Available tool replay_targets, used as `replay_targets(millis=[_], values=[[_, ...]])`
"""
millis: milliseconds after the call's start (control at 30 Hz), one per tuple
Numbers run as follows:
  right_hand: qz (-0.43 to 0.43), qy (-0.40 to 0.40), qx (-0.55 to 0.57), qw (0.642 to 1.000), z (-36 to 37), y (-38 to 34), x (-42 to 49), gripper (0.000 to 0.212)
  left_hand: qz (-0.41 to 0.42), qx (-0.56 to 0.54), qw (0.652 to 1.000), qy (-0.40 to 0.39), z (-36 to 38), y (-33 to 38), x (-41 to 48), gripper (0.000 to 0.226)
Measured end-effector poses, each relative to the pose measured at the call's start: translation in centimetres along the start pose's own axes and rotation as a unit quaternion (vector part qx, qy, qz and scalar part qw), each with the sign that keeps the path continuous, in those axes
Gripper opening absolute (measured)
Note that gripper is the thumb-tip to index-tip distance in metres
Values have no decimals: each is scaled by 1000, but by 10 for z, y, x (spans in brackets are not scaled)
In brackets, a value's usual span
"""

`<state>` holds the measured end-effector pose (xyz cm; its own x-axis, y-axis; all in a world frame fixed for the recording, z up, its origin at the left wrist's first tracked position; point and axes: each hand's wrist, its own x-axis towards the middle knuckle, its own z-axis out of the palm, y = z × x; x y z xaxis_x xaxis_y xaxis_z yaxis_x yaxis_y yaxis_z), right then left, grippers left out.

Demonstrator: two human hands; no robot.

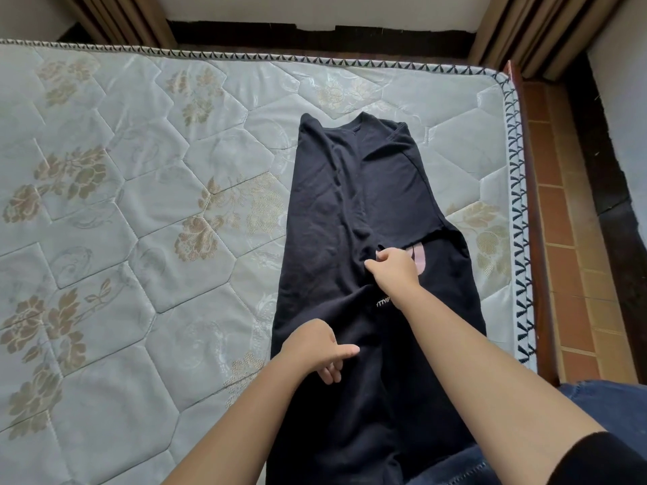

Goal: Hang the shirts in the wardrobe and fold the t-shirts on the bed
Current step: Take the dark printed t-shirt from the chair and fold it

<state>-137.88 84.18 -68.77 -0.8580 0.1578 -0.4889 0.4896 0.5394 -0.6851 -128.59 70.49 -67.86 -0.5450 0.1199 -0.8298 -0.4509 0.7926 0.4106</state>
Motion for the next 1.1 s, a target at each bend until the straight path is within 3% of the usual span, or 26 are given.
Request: replay_targets(millis=[67,133,200,300,467,600,667,733,867,967,1100], values=[[-2,5,57,998,-2,-7,7,43,-6,57,998,-7,2,4,4,44],[11,7,104,994,-4,-14,14,26,-16,95,995,-9,4,7,7,45],[5,2,97,995,-6,-19,19,13,-26,120,992,-18,4,9,8,43],[-7,14,71,997,-8,-23,22,14,-11,163,987,-7,0,15,8,40],[-19,75,23,997,-16,-26,29,28,81,124,951,272,-30,26,12,28],[-92,100,-63,989,-18,-37,44,27,175,122,888,407,-57,23,37,17],[-55,36,-71,995,-16,-43,52,33,175,142,889,398,-67,24,48,31],[-9,-14,-51,999,-11,-44,58,25,160,173,900,366,-72,26,55,47],[3,-24,-16,1000,-6,-49,71,28,139,223,910,320,-69,30,60,64],[-43,-30,94,994,-9,-59,74,6,125,221,916,311,-63,25,64,73],[-47,-10,48,998,-4,-51,83,11,106,259,904,323,-52,13,79,100]])
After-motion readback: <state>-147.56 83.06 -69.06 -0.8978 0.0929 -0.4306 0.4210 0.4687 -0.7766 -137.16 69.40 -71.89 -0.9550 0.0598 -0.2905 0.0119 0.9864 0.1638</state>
